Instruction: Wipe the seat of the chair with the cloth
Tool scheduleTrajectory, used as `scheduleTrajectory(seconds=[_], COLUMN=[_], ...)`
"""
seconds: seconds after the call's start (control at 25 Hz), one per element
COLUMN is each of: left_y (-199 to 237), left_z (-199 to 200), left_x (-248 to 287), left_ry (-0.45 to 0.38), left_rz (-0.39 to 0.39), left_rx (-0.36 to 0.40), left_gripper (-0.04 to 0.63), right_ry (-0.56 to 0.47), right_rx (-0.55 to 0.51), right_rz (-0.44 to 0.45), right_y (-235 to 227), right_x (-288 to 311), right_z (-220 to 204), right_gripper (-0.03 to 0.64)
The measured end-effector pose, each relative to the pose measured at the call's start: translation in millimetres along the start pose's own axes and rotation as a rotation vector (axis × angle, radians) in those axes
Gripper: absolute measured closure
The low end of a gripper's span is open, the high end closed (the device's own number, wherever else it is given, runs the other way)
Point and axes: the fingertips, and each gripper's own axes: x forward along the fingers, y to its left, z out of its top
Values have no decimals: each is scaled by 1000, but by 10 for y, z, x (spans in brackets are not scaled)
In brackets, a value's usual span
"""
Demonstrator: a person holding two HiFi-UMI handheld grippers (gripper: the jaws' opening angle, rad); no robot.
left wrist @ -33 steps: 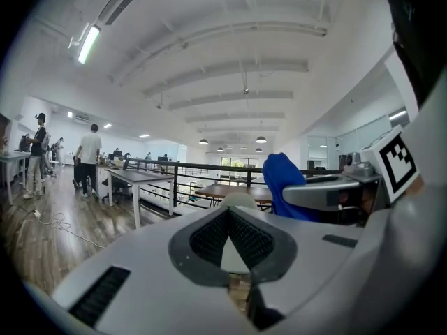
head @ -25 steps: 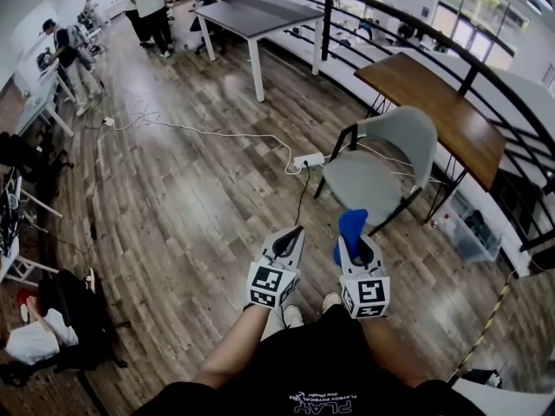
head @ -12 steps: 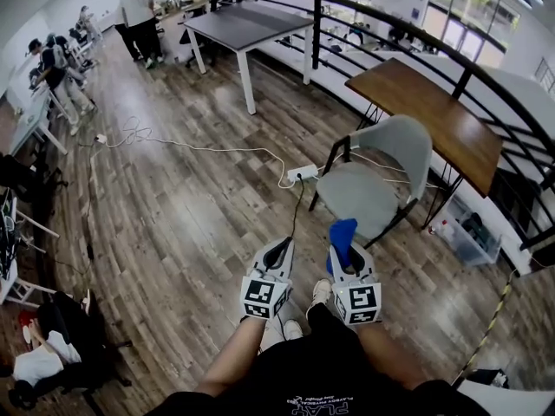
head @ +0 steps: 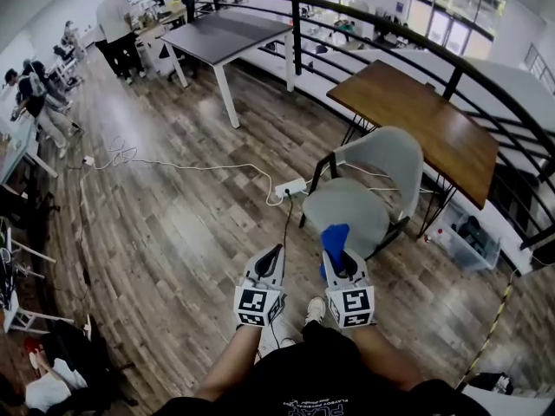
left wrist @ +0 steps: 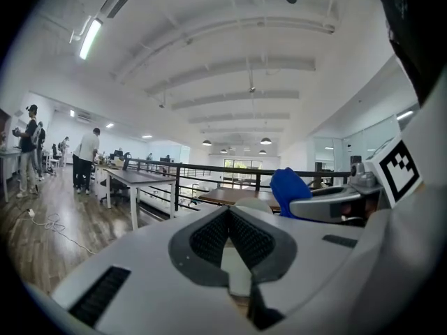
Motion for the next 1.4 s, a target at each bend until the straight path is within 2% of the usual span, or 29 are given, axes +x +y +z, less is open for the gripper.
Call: scheduleTrajectory(seconds=[0.36,0.64,1.04,1.4], left_y=[51,142,403,1015], left_z=[63,213,246,663], left_x=[704,955,1562,2297], left_ry=[65,42,45,-13], left_rz=[-8,18,-93,-221], left_rx=[25,38,42,118], left_gripper=[591,591,591,591], right_ry=[22,15,38,13], right_rx=[32,38,22,14], right_rz=[-1,16,-39,-200], right_y=[-460,-625,-804,-1001], right_x=[489,701,1262,2136], right_z=[74,160,219,560], right_gripper=[518,518,518,518])
